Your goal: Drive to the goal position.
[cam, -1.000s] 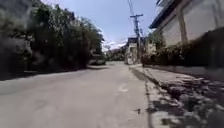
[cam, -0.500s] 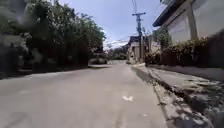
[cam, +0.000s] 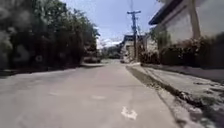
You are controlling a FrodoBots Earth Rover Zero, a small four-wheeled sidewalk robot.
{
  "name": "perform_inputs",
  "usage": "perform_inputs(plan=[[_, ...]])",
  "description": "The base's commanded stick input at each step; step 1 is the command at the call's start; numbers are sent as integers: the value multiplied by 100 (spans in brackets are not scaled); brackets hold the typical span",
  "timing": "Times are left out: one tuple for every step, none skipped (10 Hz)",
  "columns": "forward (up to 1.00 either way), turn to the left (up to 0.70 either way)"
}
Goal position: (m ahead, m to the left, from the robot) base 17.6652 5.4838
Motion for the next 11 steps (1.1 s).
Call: perform_inputs(plan=[[100,0],[100,0],[100,0],[100,0],[100,0],[100,0],[100,0],[100,0],[100,0],[100,0],[100,-12]])
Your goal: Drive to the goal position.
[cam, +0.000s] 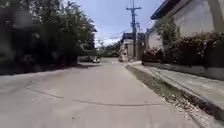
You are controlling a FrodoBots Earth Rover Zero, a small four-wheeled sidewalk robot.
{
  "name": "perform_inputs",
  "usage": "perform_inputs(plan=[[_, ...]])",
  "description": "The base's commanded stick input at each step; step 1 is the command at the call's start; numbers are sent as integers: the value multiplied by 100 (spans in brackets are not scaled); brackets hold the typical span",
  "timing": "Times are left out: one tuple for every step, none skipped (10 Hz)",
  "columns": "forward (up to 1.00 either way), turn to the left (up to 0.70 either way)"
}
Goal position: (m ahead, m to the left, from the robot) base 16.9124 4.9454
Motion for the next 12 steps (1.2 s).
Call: perform_inputs(plan=[[100,-40],[100,-40],[100,-40],[100,-40],[100,-32],[100,-3],[100,0],[100,0],[100,0],[100,0],[100,0],[100,0]])
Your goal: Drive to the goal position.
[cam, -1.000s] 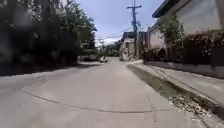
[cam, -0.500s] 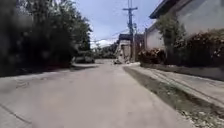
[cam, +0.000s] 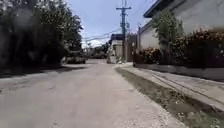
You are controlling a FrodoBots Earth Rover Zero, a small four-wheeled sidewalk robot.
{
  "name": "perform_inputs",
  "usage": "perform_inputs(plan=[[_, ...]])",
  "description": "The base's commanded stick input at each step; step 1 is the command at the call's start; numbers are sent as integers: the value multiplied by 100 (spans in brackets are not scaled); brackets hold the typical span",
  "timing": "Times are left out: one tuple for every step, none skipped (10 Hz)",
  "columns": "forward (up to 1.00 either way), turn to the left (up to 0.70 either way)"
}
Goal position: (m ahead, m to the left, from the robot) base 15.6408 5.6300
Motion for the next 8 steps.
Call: perform_inputs(plan=[[100,0],[55,0],[0,0],[0,0],[0,0],[0,0],[0,0],[0,0]])
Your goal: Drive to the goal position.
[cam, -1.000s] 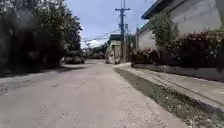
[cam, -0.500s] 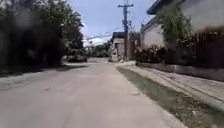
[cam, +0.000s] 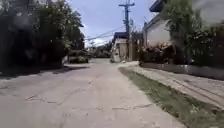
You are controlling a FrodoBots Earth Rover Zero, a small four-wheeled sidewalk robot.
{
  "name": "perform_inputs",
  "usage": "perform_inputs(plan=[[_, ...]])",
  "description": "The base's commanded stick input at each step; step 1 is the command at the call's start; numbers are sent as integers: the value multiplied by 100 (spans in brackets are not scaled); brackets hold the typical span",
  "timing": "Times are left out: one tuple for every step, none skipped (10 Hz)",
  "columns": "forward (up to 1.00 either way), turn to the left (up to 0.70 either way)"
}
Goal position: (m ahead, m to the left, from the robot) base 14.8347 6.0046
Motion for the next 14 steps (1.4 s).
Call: perform_inputs(plan=[[0,0],[75,0],[100,0],[100,0],[100,0],[100,0],[100,0],[100,0],[100,0],[100,0],[100,0],[100,0],[100,0],[100,0]])
